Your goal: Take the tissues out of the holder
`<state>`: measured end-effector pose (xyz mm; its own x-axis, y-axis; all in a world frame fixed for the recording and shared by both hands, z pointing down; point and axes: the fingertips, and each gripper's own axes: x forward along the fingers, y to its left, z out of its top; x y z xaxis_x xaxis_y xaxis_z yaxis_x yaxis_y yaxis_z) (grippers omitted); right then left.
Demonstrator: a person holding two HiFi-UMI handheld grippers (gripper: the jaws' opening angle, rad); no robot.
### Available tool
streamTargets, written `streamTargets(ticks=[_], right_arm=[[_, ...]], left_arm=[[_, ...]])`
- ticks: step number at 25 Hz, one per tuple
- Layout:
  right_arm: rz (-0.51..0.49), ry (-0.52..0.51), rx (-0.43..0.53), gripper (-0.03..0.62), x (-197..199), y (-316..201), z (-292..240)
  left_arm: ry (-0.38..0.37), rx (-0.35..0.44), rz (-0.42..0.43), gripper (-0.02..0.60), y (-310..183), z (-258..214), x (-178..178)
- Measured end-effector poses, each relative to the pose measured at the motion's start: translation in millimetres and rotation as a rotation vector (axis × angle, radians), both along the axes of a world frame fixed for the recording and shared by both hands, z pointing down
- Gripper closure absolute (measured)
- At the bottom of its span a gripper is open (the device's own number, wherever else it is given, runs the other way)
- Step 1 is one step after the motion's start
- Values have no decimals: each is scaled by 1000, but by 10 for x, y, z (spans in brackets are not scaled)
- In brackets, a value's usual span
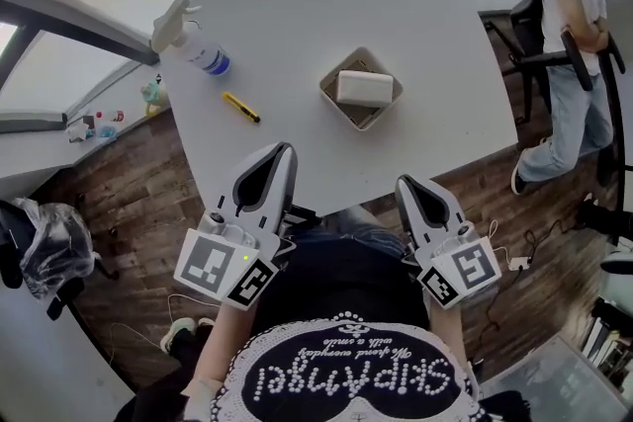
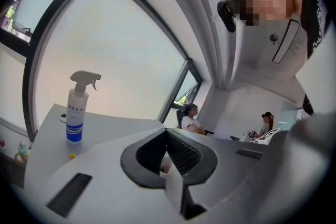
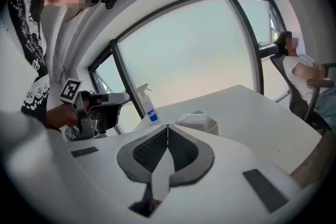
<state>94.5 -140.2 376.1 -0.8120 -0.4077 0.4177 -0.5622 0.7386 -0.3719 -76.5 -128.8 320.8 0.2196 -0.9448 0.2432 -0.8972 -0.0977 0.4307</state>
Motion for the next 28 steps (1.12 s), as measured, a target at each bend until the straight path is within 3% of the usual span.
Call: streamTargets(ticks=[6, 13, 17, 25, 28], right_arm=[[-82, 6, 93, 582, -118, 6, -69], [-143, -68, 204, 576, -143, -226, -283], [-176, -34, 228, 452, -210, -494, -198], [-292, 163, 220, 329, -367, -796, 310], [-347, 230, 247, 315, -416, -875, 429]], left_arm=[[-19, -1, -29, 580, 39, -11, -74], [-9, 5, -48, 580, 63, -35, -49], [-7, 7, -53, 580, 67, -45, -31], [-2, 7, -91, 580, 114, -63, -40], [-3, 4, -122, 580, 140, -67, -102]])
